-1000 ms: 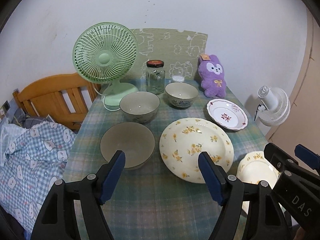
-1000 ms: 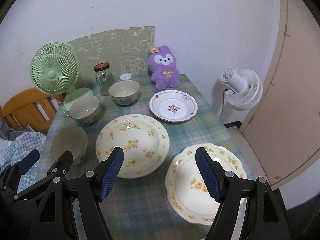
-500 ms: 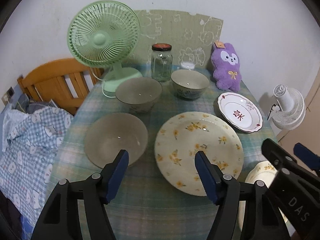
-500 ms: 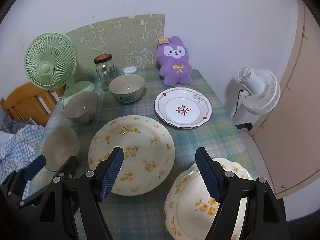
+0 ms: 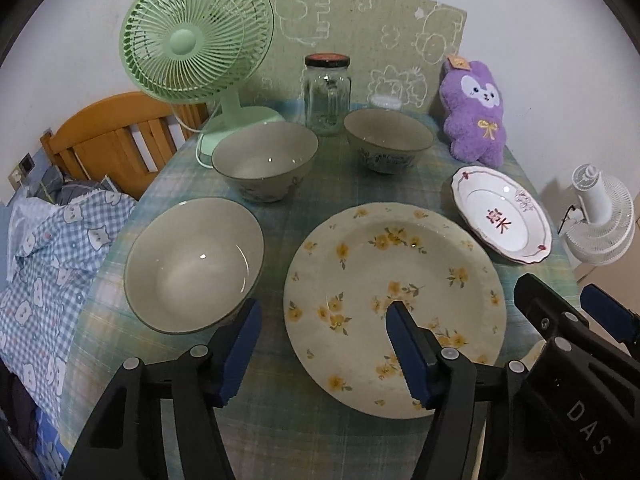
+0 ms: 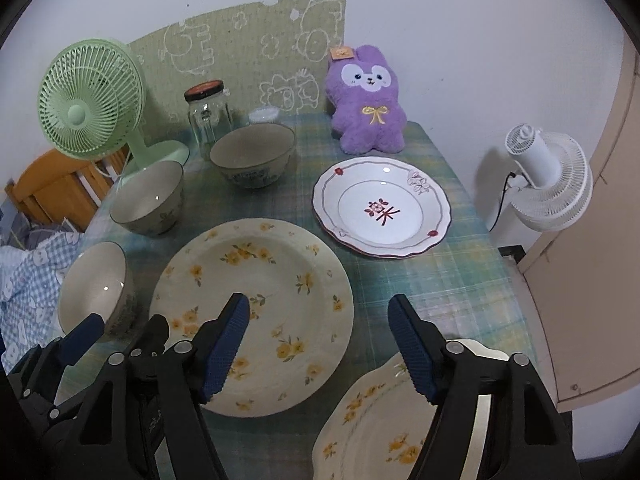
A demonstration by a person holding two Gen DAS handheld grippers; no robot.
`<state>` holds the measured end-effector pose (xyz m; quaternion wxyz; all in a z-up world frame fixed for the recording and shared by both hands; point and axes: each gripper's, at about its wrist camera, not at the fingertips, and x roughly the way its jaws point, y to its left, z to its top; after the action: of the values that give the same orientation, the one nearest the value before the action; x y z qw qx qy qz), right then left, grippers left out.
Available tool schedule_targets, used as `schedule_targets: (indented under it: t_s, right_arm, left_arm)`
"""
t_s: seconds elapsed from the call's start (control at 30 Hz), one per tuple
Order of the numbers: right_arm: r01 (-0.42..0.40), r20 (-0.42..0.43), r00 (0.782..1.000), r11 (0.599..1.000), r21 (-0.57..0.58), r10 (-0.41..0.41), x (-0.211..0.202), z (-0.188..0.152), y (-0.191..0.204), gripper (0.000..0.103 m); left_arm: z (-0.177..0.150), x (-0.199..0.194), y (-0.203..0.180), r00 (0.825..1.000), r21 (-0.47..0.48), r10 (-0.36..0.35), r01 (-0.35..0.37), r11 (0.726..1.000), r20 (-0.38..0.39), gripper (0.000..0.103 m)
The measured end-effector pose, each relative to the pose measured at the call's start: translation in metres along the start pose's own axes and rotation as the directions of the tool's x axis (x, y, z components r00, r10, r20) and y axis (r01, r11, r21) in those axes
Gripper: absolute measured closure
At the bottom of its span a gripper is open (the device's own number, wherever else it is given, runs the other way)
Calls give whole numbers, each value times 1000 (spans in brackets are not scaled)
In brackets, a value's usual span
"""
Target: Organize plates and bowls
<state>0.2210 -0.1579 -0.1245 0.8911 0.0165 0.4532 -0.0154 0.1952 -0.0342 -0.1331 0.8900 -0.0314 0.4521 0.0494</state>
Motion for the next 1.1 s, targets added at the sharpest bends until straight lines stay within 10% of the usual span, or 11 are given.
schedule_targets:
  t_s: [1.1]
  right_arm:
    - [-39,-106,994,997,-64,32,93,-5,-4,39]
  left_arm:
    - [-8,75,-8,989,-23,127,-129,991,-70,49]
